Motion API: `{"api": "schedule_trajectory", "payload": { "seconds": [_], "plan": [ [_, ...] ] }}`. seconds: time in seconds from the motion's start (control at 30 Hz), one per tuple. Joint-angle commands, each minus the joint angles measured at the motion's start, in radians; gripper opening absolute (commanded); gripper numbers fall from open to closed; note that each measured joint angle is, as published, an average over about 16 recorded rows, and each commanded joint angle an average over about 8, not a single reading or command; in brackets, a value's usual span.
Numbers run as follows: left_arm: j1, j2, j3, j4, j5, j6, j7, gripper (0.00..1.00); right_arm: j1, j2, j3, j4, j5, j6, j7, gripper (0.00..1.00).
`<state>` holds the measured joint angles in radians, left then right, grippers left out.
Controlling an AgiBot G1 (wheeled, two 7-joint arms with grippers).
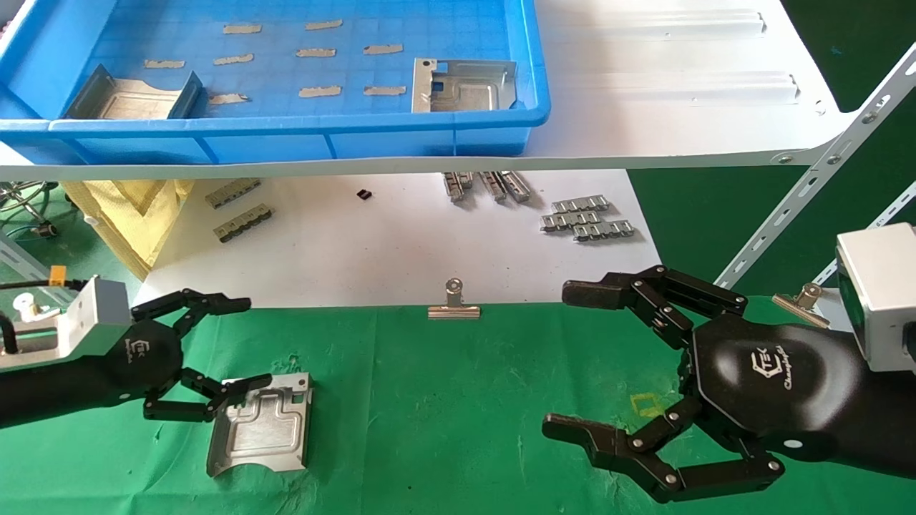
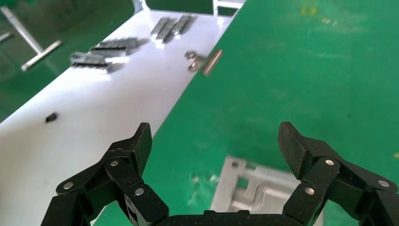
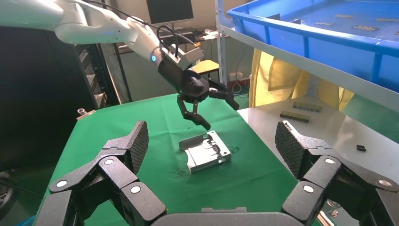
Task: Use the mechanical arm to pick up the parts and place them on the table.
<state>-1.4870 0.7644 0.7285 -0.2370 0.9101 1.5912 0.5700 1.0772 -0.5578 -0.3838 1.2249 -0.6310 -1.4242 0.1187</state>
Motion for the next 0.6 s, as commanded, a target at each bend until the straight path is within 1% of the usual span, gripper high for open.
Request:
{"api": "schedule_trajectory", "payload": {
  "seconds": [0.03, 0.6],
  "plan": [
    [0.015, -0.006, -0.017, -0.039, -0.007, -0.004, -0.028, 1.00, 0.000, 0.000, 0.000, 0.000, 0.000, 0.000, 0.000, 1.00],
    [0.148, -0.055, -0.161, -0.376, -0.064, -0.034, -0.272, 1.00, 0.000, 0.000, 0.000, 0.000, 0.000, 0.000, 0.000, 1.00]
  ]
}}
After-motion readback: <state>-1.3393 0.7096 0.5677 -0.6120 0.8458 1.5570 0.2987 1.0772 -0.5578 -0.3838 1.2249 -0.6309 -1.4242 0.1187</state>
